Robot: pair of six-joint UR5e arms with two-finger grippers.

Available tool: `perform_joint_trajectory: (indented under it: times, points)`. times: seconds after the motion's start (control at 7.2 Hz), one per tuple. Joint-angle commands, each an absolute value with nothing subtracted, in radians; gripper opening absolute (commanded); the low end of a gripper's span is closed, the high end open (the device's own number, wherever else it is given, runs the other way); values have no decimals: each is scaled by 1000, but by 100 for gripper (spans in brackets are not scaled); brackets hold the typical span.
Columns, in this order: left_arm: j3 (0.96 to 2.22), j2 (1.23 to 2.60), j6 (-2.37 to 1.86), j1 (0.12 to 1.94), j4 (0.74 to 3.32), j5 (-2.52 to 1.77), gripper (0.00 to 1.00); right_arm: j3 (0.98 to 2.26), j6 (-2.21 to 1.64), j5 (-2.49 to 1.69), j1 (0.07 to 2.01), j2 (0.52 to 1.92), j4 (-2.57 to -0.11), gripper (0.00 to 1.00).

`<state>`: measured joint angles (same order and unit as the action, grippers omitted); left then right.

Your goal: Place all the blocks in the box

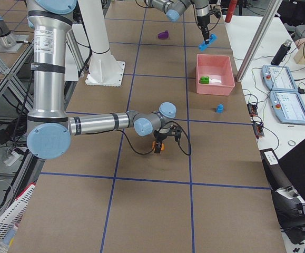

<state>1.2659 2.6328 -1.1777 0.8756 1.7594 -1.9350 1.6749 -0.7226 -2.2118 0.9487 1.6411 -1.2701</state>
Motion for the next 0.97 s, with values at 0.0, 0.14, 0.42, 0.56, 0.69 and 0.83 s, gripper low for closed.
perform_joint_trajectory:
  times: [0.0, 0.14, 0.42, 0.56, 0.69, 0.83]
  points:
    - [1055, 2712, -1201, 884, 1914, -1872, 0, 1667, -727, -2224, 948, 1634, -1270, 1]
    - [990, 2724, -1201, 881, 1969, -1850, 0, 1677, -723, -2232, 950, 1640, -1270, 0]
    - [924, 2752, -1180, 861, 1976, -1847, 61, 1712, -723, -2310, 954, 1640, -1276, 0]
    - [934, 2755, -1155, 862, 1967, -1848, 100, 1736, -721, -2324, 972, 1635, -1285, 0]
    - [962, 2749, -1149, 871, 1962, -1859, 100, 1741, -721, -2370, 1011, 1612, -1304, 0]
    - [1007, 2738, -1125, 886, 1909, -1931, 100, 1727, -727, -2388, 1047, 1492, -1380, 0]
